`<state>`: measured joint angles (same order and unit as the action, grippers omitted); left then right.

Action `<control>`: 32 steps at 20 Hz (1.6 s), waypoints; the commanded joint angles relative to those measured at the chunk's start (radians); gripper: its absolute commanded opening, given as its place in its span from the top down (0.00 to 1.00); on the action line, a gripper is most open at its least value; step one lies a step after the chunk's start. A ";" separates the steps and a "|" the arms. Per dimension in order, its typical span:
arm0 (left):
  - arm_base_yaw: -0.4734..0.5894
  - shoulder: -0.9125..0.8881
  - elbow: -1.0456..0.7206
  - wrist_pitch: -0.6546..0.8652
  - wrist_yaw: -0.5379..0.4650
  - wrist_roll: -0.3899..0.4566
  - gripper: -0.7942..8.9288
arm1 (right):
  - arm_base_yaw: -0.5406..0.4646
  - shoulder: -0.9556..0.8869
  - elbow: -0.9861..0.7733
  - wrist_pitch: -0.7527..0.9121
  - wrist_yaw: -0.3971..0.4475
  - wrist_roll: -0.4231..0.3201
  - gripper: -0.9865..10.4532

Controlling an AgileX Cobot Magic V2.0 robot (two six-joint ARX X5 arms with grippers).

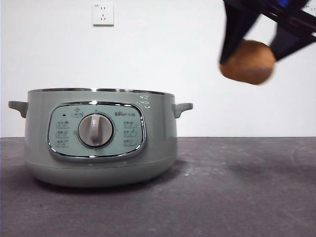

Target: Pick up the potato,open the lid,put the potato in the pot,close the lid

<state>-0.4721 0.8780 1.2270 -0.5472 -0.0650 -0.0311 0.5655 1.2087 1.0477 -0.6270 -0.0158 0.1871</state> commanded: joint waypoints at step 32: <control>0.000 -0.175 0.025 -0.105 -0.013 0.033 0.93 | 0.222 1.004 0.884 -0.167 -0.011 -0.326 0.54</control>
<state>-0.4725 0.7158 1.2324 -0.6998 -0.0765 -0.0101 0.7826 2.1906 1.9278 -0.7971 -0.0261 -0.1410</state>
